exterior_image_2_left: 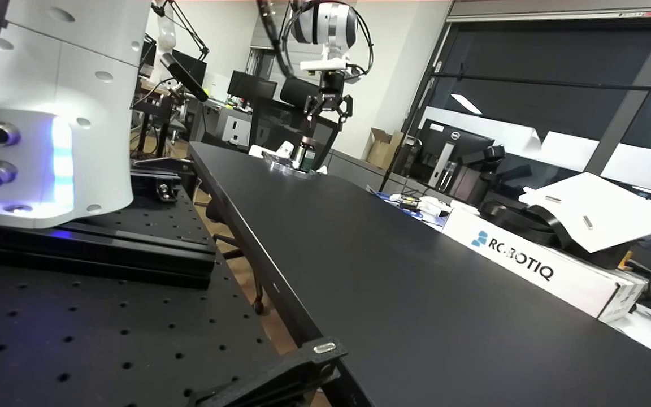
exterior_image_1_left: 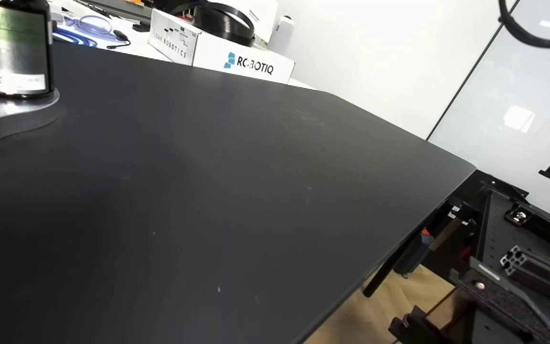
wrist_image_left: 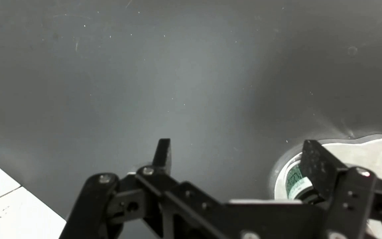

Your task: Pick the bottle and move it to the right

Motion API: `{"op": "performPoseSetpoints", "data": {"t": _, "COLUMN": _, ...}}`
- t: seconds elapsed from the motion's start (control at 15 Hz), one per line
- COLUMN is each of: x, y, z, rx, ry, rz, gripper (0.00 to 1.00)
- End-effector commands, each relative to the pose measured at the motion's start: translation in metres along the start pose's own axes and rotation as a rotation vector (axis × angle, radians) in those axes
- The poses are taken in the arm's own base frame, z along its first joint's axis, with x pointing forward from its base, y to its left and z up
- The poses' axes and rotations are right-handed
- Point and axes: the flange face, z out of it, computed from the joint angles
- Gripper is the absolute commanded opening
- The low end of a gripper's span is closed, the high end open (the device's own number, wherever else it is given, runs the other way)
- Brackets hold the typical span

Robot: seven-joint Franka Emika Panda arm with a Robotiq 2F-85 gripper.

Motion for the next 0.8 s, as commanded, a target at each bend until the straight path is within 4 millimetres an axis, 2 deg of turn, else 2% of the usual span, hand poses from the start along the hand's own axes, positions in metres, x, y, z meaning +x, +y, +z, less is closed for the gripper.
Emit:
{"op": "performPoseSetpoints", "data": {"t": 0.0, "x": 0.003, "y": -0.001, "z": -0.001, "rx": -0.001, "ry": 0.002, "rz": 0.002, "gripper": 1.00}}
{"op": "performPoseSetpoints", "data": {"t": 0.33, "x": 0.007, "y": 0.001, "z": 0.001, "rx": -0.002, "ry": 0.001, "rz": 0.007, "gripper": 1.00}}
{"op": "performPoseSetpoints", "data": {"t": 0.73, "x": 0.026, "y": -0.003, "z": 0.004, "rx": 0.066, "ry": 0.018, "rz": -0.026, "gripper": 1.00}}
